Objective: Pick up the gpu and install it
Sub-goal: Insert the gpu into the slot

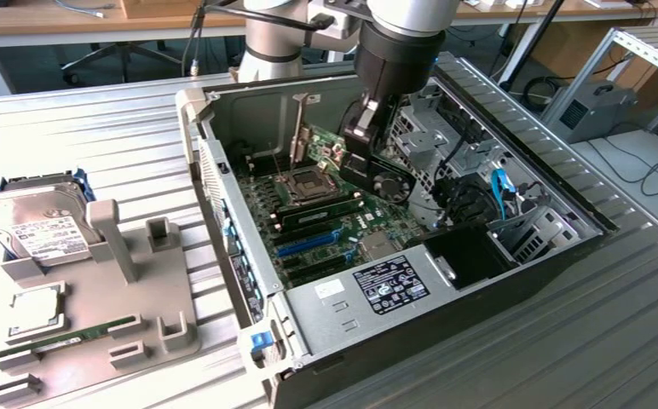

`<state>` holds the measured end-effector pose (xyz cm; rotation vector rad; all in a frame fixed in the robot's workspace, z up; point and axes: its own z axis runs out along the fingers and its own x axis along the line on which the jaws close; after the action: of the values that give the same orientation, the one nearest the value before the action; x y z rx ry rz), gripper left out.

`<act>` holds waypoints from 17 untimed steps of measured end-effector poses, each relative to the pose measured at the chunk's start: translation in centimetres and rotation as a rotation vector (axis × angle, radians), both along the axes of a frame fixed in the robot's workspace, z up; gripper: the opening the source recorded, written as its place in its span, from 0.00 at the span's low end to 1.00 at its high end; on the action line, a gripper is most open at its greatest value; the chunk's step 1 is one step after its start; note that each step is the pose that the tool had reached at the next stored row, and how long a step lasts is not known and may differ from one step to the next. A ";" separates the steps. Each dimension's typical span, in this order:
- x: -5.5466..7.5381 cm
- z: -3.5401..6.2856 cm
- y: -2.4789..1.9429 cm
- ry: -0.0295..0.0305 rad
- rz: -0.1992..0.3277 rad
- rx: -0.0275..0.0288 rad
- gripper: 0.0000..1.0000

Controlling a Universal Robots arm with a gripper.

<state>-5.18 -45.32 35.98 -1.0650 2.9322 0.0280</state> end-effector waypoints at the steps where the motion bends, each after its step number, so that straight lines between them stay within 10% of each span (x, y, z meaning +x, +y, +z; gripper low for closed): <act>1: 0.0 0.00 0.00 0.0000 0.004 0.0000 0.26; 17: 0.0 0.00 0.00 0.0000 0.068 0.0000 0.26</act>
<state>-5.19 -45.32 35.99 -1.1637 2.8951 0.0291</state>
